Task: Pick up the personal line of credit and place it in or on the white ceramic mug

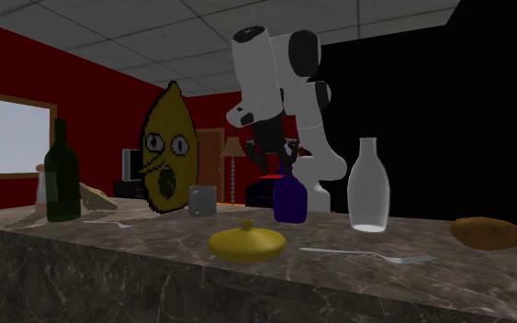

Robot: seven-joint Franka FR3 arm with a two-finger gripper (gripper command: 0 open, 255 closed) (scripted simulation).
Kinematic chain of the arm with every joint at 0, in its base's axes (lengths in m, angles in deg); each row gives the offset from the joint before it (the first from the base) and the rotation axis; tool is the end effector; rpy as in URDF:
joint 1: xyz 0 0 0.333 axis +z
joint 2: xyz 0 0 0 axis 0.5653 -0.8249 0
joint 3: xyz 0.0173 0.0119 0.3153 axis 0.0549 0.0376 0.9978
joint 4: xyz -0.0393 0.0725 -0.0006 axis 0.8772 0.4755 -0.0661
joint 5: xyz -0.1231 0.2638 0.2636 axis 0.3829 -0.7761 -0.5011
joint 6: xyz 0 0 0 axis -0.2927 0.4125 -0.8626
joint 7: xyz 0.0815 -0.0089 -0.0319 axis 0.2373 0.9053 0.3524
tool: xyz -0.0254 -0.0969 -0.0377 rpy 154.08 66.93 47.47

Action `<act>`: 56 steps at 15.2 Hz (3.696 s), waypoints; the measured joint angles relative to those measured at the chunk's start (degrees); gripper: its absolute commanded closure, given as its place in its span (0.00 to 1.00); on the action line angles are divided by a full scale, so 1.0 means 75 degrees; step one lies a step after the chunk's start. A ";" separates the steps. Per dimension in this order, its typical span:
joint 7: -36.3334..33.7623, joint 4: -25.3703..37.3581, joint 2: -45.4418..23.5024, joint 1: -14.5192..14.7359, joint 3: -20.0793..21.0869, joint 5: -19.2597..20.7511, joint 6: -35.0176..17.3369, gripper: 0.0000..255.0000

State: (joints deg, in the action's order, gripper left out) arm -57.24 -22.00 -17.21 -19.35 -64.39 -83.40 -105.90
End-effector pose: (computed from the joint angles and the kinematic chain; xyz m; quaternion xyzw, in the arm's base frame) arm 0.5111 0.3010 0.4676 0.9152 0.2831 -0.2750 0.0819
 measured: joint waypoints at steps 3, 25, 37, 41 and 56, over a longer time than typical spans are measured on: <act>0.0095 0.0131 0.0076 -0.0049 -0.0019 0.0018 0.0201 1.00; 0.3887 -0.1548 0.1460 -0.2348 -0.1479 0.1400 -0.0720 1.00; 0.4444 -0.2061 0.1209 -0.2820 -0.1833 0.1721 -0.1680 1.00; 0.4334 -0.2395 0.1155 -0.2836 -0.1838 0.1718 -0.2051 1.00; 0.4245 -0.2622 0.1087 -0.2849 -0.1844 0.1723 -0.2337 0.00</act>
State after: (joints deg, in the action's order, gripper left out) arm -25.40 -41.67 -9.06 -40.72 -78.22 -70.47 -123.43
